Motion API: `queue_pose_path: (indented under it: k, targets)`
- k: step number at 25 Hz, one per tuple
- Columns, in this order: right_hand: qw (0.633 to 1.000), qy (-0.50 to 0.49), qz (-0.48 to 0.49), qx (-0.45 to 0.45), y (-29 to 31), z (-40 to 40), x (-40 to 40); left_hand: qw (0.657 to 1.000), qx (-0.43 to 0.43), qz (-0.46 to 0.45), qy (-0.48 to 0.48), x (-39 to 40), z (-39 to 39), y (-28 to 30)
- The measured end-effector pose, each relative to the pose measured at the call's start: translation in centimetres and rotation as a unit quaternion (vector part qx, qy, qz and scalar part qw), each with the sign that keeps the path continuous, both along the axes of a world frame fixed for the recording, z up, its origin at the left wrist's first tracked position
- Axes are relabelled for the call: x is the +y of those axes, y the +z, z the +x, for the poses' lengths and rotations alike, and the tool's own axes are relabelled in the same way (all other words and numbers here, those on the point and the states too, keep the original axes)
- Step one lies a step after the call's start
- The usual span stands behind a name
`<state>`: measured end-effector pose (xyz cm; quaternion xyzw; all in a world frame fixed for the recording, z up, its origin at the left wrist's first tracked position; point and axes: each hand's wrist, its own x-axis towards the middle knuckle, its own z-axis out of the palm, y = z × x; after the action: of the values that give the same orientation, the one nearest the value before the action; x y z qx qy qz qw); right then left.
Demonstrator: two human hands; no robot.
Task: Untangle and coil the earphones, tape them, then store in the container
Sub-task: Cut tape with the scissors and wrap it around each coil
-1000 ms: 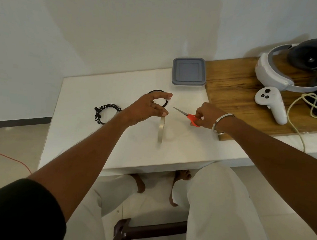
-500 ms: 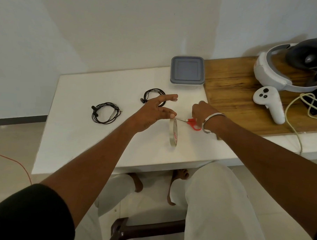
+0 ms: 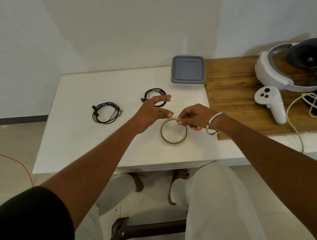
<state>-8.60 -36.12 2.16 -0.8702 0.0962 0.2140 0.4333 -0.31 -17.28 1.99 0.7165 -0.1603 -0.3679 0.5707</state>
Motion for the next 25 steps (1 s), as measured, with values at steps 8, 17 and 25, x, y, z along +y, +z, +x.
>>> queue_pose_path:
  k: [8, 17, 25]
  targets:
    - [1.000, -0.005, -0.002, 0.005, -0.27, -0.59, -0.44, 0.999, 0.027, 0.023, 0.013, -0.40, -0.74, -0.52]
    - [1.000, 0.009, 0.011, 0.000, 0.05, -0.83, -0.50, 0.992, 0.120, 0.038, -0.029, -0.26, -0.37, -0.26]
    - [1.000, 0.006, 0.023, -0.005, 0.33, -1.00, -0.71, 0.956, 0.287, 0.052, 0.039, -0.55, -0.61, -0.23]
